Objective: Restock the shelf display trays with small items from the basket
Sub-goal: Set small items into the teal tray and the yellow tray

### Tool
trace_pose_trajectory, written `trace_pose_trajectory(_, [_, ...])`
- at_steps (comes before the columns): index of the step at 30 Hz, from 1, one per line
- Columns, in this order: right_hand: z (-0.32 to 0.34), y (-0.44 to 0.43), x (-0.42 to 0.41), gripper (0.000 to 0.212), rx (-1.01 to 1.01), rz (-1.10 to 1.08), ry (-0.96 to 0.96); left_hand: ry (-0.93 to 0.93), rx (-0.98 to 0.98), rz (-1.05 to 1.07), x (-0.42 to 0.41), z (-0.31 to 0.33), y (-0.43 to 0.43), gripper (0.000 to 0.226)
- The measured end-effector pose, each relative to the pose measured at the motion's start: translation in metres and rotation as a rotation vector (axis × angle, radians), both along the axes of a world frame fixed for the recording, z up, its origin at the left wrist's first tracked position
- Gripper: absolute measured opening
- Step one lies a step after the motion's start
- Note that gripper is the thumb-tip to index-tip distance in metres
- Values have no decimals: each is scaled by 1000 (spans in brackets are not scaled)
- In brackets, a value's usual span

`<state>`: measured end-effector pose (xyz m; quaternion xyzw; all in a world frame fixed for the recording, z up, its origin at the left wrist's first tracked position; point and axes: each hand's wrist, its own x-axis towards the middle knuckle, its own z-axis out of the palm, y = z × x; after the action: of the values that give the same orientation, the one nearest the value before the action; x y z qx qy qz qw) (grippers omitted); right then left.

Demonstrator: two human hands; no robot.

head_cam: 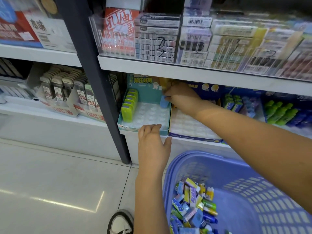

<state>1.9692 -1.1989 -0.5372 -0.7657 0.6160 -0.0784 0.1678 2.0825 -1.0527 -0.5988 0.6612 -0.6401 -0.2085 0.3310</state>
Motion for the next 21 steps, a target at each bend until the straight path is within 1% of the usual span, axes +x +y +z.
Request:
trace_pose_trajectory(4, [-6,8,12,24,-8,-8,-18,13,-10,-13,1,1,0,48])
trace_pose_trajectory(7, [-1,10,18,22,-34,-12,16,67,-47,-10,0,11,4,43])
trace_pose_trajectory(10, [10,20,16,15,-9,-14,93,150,-131,-6,-3,29,12,28])
trace_pose_trajectory(11, [14,28,11,22,-16,-10,136,203,-132,-16,-5,34,16,20])
trace_pose_trajectory(12, [15,41,3,30,-50,-9,138,249,-110,-34,-8,38,19,12])
trace_pose_trajectory(13, [15,59,-8,34,-113,-12,84,274,-65,-60,-12,39,21,11])
trace_pose_trajectory(14, [11,81,-21,33,-212,1,2,274,5,-93,-18,36,22,16])
trace_pose_trajectory(15, [4,104,-36,27,-278,11,-79,255,95,-132,-26,31,23,19])
trace_pose_trajectory(16, [-7,127,-53,19,-282,4,-139,219,193,-175,-35,23,24,20])
trace_pose_trajectory(18, [-41,166,-89,12,-121,-48,-148,80,347,-291,-58,1,27,20])
trace_pose_trajectory(20, [-84,192,-122,14,133,-138,-84,-64,436,-413,-82,-29,34,20])
trace_pose_trajectory(21, [-105,201,-135,18,243,-189,-51,-104,479,-460,-94,-45,40,19])
